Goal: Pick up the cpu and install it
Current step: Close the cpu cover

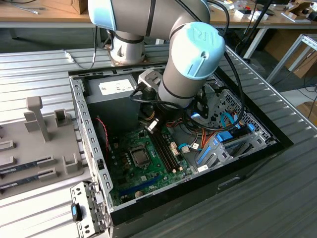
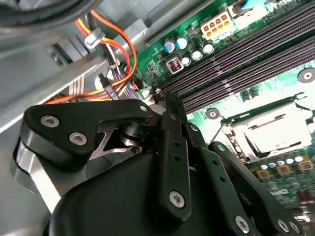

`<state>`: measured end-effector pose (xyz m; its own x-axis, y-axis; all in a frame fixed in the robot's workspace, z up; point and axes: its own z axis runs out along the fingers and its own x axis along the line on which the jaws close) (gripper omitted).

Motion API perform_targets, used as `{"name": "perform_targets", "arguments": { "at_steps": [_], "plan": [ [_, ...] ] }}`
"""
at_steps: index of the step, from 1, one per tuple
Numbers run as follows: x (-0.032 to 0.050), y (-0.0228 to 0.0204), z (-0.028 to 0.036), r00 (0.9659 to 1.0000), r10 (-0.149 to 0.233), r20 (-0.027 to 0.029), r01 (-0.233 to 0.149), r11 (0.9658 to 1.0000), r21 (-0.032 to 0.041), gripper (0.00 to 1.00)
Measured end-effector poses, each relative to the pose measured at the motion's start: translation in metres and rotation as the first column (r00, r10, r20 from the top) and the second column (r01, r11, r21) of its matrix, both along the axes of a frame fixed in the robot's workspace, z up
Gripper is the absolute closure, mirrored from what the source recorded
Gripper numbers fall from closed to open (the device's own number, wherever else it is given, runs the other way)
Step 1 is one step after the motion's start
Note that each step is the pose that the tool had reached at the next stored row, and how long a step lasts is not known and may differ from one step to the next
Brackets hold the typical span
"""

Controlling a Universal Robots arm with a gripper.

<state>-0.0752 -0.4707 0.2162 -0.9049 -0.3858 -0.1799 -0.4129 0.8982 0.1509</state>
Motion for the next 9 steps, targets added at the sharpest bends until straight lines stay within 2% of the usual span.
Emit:
{"name": "perform_targets", "arguments": {
  "at_steps": [3, 5, 6, 8, 9],
  "plan": [
    [0.0, 0.0, -0.0011, 0.9972, -0.075, -0.0001, 0.075, 0.9972, 0.0, 0.89],
    [0.0, 0.0, -0.0019, 0.9921, -0.125, -0.0001, 0.125, 0.9921, 0.0, 0.89],
    [0.0, 0.0, -0.0026, 0.9856, -0.169, 0.0, 0.169, 0.9856, 0.0, 0.89],
    [0.0, 0.0, -0.0032, 0.9779, -0.209, -0.0001, 0.209, 0.9779, 0.0, 0.89],
    [0.0, 0.0, -0.0036, 0.9722, -0.234, -0.0001, 0.234, 0.9722, 0.0, 0.89]
  ]
}}
